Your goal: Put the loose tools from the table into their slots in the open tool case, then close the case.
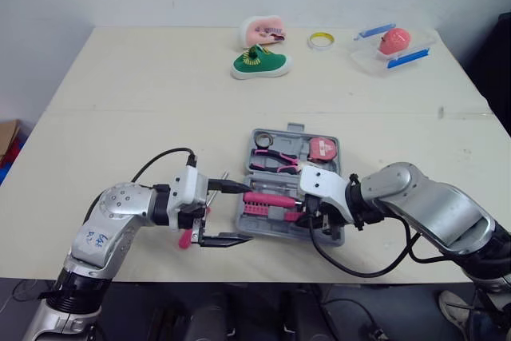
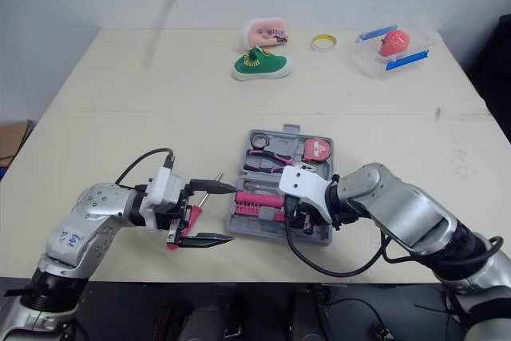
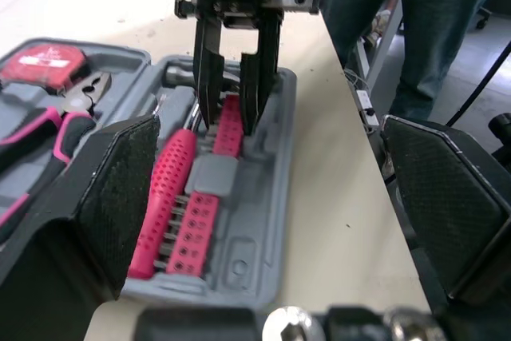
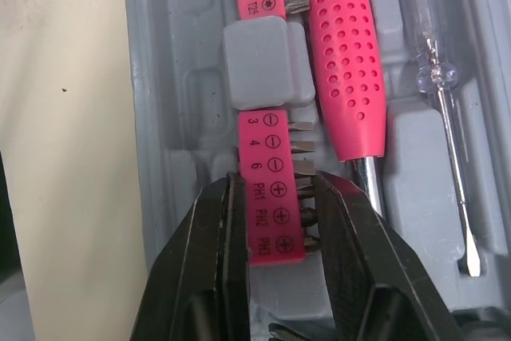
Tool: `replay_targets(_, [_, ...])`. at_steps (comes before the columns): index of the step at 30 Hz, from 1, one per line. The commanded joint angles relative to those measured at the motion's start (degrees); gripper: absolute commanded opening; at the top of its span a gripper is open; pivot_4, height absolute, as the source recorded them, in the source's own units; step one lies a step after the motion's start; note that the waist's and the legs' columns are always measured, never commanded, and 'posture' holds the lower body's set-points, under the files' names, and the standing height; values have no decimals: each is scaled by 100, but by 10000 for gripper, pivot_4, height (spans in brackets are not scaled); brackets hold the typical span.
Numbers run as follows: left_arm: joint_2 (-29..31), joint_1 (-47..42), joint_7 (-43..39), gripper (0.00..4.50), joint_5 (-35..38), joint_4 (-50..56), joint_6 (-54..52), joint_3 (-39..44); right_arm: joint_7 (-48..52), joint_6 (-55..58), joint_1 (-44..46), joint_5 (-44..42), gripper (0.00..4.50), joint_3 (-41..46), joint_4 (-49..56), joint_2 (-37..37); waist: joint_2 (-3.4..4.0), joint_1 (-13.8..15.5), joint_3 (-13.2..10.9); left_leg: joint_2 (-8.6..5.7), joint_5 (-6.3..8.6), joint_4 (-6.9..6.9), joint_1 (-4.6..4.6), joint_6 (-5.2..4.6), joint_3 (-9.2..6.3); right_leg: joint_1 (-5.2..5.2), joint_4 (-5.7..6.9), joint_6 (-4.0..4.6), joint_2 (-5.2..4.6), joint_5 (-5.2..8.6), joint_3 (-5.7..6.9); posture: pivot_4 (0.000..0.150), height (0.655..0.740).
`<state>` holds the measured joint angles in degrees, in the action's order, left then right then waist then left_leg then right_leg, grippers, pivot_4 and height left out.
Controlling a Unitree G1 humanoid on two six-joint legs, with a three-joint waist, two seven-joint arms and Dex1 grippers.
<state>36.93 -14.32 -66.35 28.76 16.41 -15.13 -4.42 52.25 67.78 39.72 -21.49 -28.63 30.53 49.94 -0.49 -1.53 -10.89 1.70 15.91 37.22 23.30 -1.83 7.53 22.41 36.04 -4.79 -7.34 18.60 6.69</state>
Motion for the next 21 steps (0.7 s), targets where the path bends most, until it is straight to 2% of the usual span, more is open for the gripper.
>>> replay_targets(1, [-25,103,-98,45000,-36,-57,294,80,-80,134,-29,58,8113,-230,-186,-145,-14,-1,8,0,0,0,-1,0,-1,-1,1,0,0,0,0,1500,7400])
replay_targets(7, [-15,208,-123,45000,-53,-120,473,81,-197,166,-98,-4,8113,-89,-185,-433,-40,-41,24,8,-3,-8,-10,8,-3,-2,4,6,4,2,0,1500,7400])
replay_targets(16, [-19,409,-211,45000,-98,-297,768,107,-181,38,-220,-23,8113,109,-46,-392,-40,-21,24,8,-4,-9,-10,10,-4,0,6,9,3,3,1,1500,7400])
replay_targets(18, [-41,459,-309,45000,-154,-537,991,113,-102,24,-231,-84,18624,165,28,-337,-39,-20,24,8,-4,-9,-10,10,-3,0,6,9,3,3,1,1500,7400])
replay_targets(21, [-70,551,-435,45000,-216,-845,1313,124,85,-60,-262,-313,31115,447,191,-290,-39,-15,23,7,-3,-12,-8,9,-3,2,4,9,2,3,1,1500,7400])
